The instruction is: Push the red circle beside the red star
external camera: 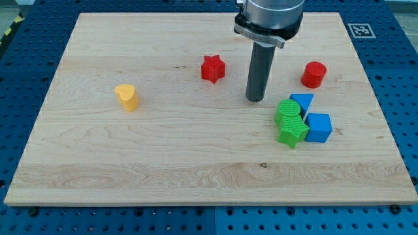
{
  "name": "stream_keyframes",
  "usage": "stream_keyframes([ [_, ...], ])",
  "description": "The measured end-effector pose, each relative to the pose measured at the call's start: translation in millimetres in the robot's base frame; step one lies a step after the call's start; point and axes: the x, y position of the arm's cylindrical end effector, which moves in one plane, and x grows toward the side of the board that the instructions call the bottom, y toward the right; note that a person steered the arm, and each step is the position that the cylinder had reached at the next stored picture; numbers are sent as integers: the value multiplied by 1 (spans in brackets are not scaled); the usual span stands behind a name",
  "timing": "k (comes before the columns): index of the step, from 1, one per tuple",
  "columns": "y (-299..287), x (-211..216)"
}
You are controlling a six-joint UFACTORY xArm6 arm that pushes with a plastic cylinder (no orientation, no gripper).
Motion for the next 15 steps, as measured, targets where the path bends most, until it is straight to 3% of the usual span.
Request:
stream_keyframes([
  [1, -8, -33],
  [2, 8, -36],
  [6, 48, -28],
  [11, 160, -7],
  [12, 172, -33],
  [15, 100, -39],
])
